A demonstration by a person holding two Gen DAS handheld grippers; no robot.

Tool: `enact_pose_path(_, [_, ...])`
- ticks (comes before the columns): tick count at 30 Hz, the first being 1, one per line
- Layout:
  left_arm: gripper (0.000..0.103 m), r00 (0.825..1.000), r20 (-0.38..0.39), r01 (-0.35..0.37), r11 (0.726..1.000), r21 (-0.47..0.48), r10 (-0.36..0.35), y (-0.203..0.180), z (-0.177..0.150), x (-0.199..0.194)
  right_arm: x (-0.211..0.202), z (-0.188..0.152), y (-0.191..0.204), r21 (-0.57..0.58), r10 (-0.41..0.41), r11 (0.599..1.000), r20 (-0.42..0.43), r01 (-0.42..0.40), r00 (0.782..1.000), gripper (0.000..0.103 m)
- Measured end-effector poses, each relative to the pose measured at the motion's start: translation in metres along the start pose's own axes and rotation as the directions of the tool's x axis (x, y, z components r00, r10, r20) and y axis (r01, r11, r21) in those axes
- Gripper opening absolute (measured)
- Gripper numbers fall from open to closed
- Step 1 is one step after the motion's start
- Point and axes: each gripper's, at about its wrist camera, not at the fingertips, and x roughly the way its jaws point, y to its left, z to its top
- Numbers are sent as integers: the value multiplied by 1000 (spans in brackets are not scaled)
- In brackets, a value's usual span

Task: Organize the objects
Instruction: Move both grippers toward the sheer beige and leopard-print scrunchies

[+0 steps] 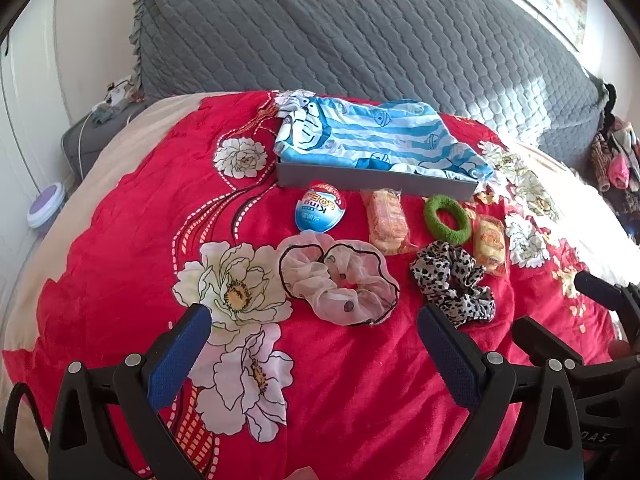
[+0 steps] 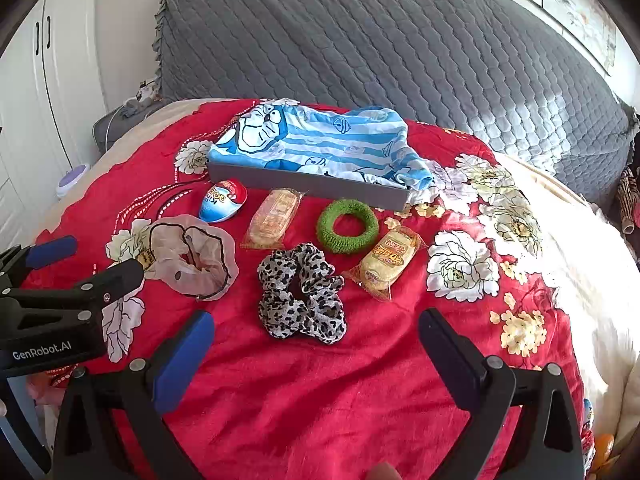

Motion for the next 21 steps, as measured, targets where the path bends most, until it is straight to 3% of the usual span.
enact_pose_path(21, [103,1000,1,-17,1000,-24,17,6,0,6,-1,1,0,13,18,1000,4,-18,1000,102])
